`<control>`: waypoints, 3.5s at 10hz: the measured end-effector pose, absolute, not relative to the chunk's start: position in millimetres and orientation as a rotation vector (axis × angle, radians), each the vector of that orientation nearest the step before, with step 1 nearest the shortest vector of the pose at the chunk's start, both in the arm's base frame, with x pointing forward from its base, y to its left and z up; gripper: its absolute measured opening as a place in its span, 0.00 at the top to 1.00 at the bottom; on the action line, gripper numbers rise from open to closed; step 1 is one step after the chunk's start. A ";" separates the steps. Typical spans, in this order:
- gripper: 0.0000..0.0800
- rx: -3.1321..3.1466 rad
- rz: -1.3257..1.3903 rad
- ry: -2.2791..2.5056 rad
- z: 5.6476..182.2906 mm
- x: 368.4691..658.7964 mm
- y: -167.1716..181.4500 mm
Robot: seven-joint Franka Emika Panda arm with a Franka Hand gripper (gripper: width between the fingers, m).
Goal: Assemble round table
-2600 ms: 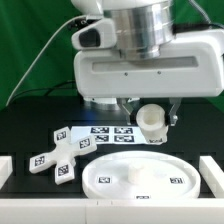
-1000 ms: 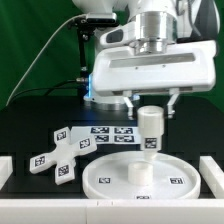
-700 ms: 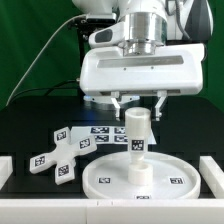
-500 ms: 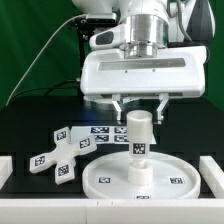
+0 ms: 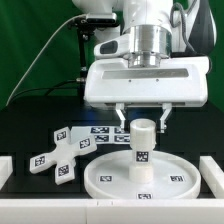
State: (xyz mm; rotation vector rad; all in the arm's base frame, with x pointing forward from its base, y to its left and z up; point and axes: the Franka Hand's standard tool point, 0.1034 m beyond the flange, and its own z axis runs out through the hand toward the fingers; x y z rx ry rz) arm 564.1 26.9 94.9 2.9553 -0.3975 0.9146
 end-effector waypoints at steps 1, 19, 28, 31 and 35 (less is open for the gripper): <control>0.49 2.944 0.940 -0.391 94.8 564.4 27.4; 0.34 3.190 0.010 -0.572 78.3 567.1 22.1; 0.49 2.740 -0.051 -1.738 77.5 566.6 31.6; 0.49 2.332 -0.079 -2.315 76.0 564.1 42.1; 0.49 2.019 -0.123 -2.661 75.8 564.4 41.4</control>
Offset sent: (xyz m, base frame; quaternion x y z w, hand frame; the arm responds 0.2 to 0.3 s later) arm -0.0223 0.0039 -0.0134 0.0186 0.0036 0.0304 0.9994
